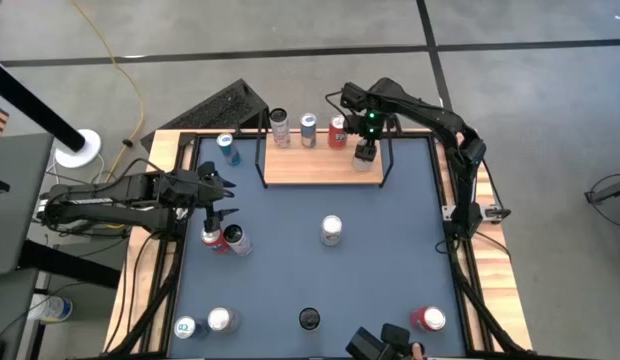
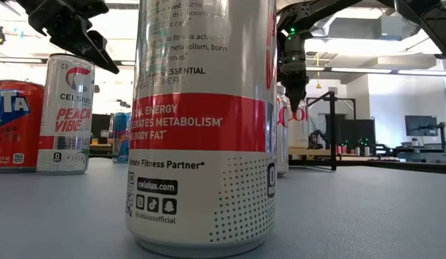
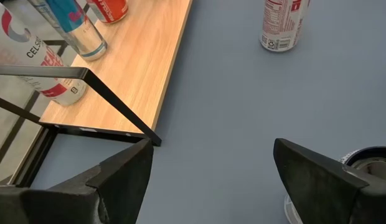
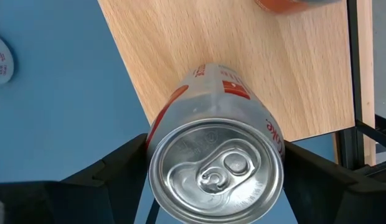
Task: Place canned beverage on shelf
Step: Put the right silver soda can on the shelf
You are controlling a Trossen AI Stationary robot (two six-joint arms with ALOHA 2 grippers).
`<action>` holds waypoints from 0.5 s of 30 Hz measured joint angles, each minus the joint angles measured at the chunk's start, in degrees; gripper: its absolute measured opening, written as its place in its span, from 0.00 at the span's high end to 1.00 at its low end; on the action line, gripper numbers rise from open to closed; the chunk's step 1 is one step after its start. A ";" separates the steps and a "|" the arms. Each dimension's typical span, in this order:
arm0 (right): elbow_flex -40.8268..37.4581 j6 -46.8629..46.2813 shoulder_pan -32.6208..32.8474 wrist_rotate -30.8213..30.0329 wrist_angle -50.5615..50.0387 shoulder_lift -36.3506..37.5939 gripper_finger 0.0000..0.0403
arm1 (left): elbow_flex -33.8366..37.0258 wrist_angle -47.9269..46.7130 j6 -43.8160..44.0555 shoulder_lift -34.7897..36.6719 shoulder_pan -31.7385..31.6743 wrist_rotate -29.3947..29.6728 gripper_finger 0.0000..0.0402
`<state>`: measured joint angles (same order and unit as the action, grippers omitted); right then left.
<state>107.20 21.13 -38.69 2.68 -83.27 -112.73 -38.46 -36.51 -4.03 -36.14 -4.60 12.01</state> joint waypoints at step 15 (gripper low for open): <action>0.00 1.31 -0.03 -0.35 0.26 0.00 0.18 | 0.00 0.00 0.02 0.00 0.02 -0.04 0.20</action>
<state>107.20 22.44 -38.72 2.33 -83.01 -112.73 -38.46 -36.51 -4.01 -36.14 -4.58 11.97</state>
